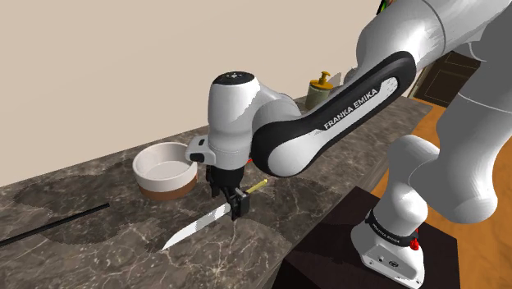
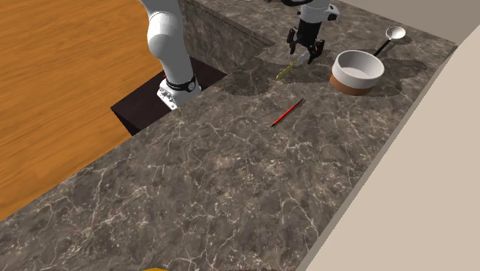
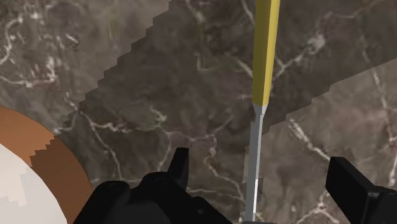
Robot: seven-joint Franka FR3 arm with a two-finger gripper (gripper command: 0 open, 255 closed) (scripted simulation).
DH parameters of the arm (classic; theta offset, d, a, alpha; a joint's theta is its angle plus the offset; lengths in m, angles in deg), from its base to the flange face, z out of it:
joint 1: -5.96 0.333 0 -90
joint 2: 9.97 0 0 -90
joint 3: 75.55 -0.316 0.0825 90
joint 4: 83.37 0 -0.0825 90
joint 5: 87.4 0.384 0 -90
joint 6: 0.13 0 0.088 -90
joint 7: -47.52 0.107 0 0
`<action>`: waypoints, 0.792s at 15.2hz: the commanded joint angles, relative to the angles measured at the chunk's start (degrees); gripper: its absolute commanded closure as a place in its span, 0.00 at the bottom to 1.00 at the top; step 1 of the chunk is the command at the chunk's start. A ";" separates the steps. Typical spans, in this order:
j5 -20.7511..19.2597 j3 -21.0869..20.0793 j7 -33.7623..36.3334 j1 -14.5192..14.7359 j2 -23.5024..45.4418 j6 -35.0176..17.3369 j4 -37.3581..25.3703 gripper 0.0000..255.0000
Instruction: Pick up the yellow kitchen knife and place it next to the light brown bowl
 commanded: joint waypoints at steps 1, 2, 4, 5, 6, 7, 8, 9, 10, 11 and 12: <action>0.00 0.00 0.00 0.00 0.00 0.00 0.00 0.00; -0.09 0.01 0.06 -0.01 -1.24 1.93 -0.70 0.00; -0.25 0.03 0.17 -0.04 -3.49 5.82 -2.34 0.00; -0.30 0.03 0.20 -0.05 -4.29 7.35 -3.07 0.00; -0.30 0.03 0.20 -0.05 -4.29 7.35 -3.07 0.00; -0.30 0.03 0.20 -0.05 -4.30 7.35 -3.06 0.00; -0.30 0.03 0.20 -0.05 -4.30 7.35 -3.06 0.00; -0.30 0.03 0.20 -0.05 -4.30 7.35 -3.06 0.00; -0.30 0.03 0.20 -0.05 -4.29 7.35 -3.07 0.00; -0.30 0.03 0.20 -0.05 -4.29 7.35 -3.07 0.00; -0.30 0.03 0.20 -0.05 -4.29 7.35 -3.07 0.00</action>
